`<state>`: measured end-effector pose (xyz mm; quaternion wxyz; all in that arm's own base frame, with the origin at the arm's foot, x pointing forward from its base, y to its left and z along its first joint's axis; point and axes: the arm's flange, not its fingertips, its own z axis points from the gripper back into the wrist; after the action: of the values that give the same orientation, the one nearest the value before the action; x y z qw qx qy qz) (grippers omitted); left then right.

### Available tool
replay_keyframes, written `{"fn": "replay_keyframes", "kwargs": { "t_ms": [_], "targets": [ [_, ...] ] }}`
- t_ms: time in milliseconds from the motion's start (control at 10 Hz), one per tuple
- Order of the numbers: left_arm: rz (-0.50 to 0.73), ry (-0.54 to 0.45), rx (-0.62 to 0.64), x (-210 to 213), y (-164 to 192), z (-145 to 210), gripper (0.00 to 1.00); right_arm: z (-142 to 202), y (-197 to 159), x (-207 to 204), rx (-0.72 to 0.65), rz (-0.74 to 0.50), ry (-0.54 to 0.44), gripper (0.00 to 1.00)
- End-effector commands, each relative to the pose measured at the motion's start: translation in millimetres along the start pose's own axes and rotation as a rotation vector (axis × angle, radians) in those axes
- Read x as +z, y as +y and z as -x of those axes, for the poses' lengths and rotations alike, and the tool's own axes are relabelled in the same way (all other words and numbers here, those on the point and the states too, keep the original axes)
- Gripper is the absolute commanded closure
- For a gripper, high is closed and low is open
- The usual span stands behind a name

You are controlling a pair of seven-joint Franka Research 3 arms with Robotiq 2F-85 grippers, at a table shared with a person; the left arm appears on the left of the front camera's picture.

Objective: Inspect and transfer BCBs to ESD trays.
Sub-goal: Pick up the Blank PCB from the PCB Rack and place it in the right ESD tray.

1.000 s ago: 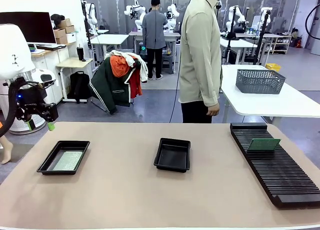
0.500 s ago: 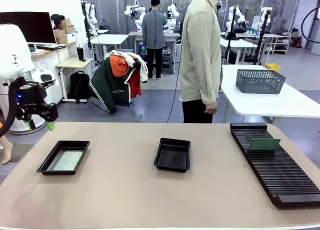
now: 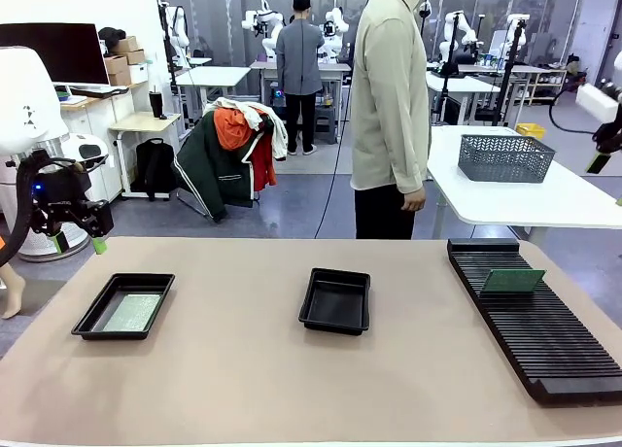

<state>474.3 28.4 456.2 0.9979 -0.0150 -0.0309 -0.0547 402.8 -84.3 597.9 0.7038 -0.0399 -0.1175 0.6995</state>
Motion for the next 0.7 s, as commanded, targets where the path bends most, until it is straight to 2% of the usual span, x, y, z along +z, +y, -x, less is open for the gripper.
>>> {"fn": "replay_keyframes", "kwargs": {
  "t_ms": [0,600],
  "targets": [
    [0.001,-0.006,0.001,-2.5,-0.2,0.2,0.25,8.6,-6.1,-32.2,0.025,0.033,0.055,0.0],
    [0.001,-0.006,0.001,-2.5,-0.2,0.2,0.25,11.3,-30.7,-133.5,0.055,0.001,0.074,0.0]
  ]
}}
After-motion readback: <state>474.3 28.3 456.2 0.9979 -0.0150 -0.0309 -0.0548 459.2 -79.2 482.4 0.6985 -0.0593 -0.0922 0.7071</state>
